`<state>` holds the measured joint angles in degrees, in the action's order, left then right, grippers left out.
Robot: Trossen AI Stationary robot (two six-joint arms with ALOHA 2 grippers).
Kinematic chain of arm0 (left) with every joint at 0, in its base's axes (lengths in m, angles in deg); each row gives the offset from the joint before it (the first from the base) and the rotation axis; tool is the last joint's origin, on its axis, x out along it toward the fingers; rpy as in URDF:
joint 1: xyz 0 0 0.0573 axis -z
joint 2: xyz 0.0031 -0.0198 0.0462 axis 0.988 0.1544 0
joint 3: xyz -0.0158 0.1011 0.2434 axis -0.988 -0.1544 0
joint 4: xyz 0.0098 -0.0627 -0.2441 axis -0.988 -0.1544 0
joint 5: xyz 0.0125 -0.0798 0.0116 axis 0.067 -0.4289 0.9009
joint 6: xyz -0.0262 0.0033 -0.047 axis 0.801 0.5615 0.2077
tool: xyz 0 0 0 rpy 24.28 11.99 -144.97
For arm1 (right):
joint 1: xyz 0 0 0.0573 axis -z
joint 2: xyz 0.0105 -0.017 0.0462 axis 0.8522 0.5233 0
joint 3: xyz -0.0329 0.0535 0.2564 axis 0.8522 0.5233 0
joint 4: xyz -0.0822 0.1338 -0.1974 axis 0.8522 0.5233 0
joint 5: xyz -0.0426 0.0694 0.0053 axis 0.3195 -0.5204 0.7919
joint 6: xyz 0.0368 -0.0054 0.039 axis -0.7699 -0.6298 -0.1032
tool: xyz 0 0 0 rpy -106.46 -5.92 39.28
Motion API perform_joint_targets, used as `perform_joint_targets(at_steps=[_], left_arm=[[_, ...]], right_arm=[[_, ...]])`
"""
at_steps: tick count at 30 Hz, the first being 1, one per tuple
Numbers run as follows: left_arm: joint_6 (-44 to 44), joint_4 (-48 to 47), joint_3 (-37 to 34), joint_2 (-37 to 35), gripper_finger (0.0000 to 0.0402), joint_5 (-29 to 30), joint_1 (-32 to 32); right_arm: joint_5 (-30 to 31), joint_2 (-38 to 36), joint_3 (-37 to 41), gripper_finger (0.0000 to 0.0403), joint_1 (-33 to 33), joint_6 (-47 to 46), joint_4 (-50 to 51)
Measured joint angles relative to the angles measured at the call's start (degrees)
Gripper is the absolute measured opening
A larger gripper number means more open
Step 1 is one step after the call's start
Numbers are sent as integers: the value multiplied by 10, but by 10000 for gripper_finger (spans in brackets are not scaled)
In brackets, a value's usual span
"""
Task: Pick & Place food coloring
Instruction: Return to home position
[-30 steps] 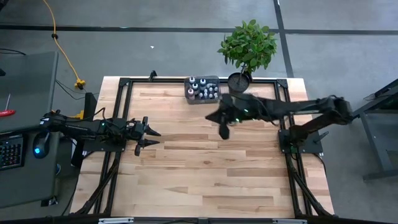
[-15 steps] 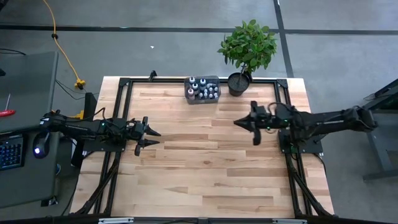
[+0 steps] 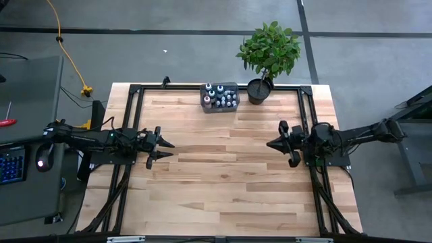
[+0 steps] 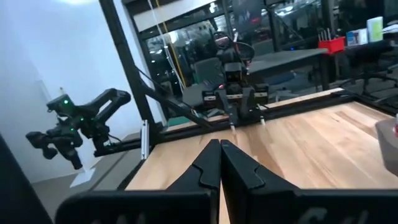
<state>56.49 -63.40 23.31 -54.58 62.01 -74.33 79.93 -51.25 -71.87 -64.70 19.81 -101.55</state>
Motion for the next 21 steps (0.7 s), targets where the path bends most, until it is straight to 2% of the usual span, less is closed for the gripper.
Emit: perform_joint_targets(at_steps=[11,21], left_arm=[[0,0,0,0,163,0,0],[0,0,0,0,163,0,0]], right_arm=[[24,-46,48,0,3,35,-27],[35,-87,53,0,3,60,21]])
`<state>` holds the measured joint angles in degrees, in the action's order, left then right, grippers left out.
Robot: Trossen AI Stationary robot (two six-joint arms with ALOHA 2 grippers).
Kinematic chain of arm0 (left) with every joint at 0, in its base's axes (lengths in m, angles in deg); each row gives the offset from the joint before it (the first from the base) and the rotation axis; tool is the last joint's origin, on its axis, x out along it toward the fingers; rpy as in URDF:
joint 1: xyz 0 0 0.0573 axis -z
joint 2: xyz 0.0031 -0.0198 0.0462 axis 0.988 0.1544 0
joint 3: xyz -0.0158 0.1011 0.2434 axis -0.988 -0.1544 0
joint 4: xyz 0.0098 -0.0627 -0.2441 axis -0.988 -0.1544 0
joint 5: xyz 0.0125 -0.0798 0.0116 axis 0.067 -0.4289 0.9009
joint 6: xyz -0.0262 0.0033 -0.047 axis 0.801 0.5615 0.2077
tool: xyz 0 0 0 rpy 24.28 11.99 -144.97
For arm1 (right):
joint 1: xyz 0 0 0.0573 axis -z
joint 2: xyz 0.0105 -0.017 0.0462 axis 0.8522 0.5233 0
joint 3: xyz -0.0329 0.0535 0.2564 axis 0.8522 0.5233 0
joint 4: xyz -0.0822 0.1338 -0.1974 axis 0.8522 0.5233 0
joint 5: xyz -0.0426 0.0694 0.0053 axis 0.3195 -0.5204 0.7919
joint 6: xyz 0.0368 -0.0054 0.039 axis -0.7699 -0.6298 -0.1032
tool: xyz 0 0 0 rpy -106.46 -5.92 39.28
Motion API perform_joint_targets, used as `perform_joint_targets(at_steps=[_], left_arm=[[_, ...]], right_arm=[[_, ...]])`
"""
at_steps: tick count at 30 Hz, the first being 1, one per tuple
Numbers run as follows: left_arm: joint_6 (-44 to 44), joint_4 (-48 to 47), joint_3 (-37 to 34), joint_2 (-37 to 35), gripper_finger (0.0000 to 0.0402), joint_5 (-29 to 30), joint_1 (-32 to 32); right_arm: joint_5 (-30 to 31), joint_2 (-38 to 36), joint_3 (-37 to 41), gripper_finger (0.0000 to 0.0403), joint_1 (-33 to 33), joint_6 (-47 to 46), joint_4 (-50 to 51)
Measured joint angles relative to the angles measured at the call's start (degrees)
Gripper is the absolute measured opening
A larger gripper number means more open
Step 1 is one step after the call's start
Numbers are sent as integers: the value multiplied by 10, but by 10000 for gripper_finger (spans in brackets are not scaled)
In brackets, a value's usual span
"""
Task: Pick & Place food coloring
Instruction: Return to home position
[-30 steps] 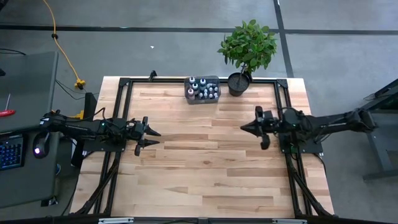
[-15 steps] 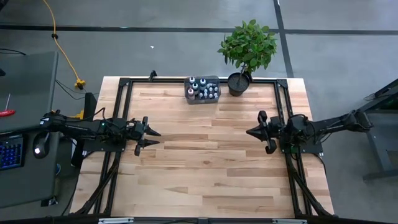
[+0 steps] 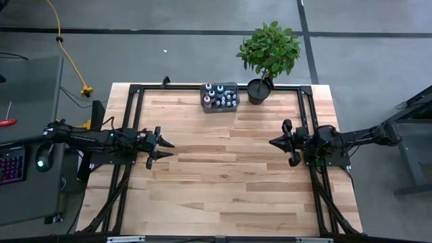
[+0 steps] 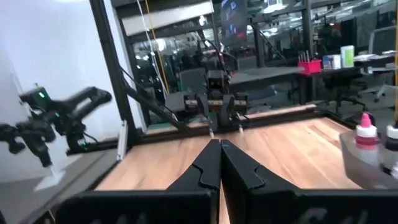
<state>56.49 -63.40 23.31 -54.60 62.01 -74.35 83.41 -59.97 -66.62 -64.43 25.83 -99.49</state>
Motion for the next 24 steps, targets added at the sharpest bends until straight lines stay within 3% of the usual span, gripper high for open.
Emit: perform_joint_targets(at_steps=[13,24], left_arm=[[0,0,0,0,163,0,0],[0,0,0,0,163,0,0]], right_arm=[[-27,-104,0,0,0,-25,226],[-30,-80,-1,0,18,2,234]])
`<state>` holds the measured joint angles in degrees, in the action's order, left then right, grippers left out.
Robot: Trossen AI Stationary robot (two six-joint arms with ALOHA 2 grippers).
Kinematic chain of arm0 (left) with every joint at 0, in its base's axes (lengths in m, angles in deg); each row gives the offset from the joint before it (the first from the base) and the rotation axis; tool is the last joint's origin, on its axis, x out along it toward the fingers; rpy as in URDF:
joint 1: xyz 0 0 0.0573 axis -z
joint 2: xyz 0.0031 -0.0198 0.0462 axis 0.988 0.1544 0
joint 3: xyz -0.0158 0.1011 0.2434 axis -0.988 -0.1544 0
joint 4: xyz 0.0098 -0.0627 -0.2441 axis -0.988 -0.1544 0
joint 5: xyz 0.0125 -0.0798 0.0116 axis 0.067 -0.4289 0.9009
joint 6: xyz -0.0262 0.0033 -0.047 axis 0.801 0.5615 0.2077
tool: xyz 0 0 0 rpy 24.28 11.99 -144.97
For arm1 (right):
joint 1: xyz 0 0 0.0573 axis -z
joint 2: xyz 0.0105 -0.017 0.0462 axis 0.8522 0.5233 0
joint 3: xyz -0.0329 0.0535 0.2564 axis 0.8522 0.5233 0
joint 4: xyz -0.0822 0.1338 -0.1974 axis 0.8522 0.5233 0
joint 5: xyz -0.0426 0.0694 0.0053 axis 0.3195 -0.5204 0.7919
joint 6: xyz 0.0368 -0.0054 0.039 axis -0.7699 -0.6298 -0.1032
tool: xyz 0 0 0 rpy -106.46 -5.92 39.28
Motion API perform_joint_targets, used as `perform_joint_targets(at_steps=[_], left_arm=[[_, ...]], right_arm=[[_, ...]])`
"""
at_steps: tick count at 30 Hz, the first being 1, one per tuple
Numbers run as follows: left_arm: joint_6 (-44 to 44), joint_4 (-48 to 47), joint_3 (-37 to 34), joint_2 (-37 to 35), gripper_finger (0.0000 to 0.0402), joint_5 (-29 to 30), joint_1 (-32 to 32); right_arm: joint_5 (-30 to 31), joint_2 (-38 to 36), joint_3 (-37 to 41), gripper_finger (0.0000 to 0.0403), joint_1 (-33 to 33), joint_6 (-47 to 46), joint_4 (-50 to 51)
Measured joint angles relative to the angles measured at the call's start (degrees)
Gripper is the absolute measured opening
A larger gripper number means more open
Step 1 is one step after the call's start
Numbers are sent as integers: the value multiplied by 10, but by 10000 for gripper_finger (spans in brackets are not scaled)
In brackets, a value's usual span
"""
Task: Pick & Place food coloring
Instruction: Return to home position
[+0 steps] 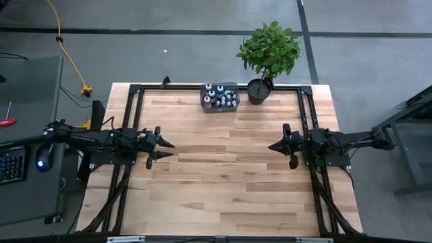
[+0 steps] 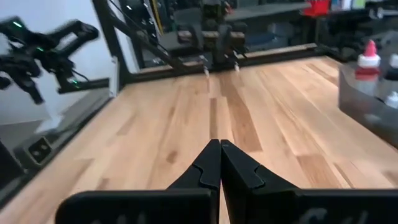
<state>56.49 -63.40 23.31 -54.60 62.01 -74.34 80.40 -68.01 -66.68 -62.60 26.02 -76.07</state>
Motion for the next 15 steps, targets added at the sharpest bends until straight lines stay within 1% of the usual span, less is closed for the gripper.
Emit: perform_joint_targets(at_steps=[5,9,15], left_arm=[[0,0,0,0,163,0,0],[0,0,0,0,163,0,0],[0,0,0,0,163,0,0]], right_arm=[[0,37,0,0,26,-1,0],[2,55,0,0,31,-1,-5],[2,56,0,0,30,-1,-6]])
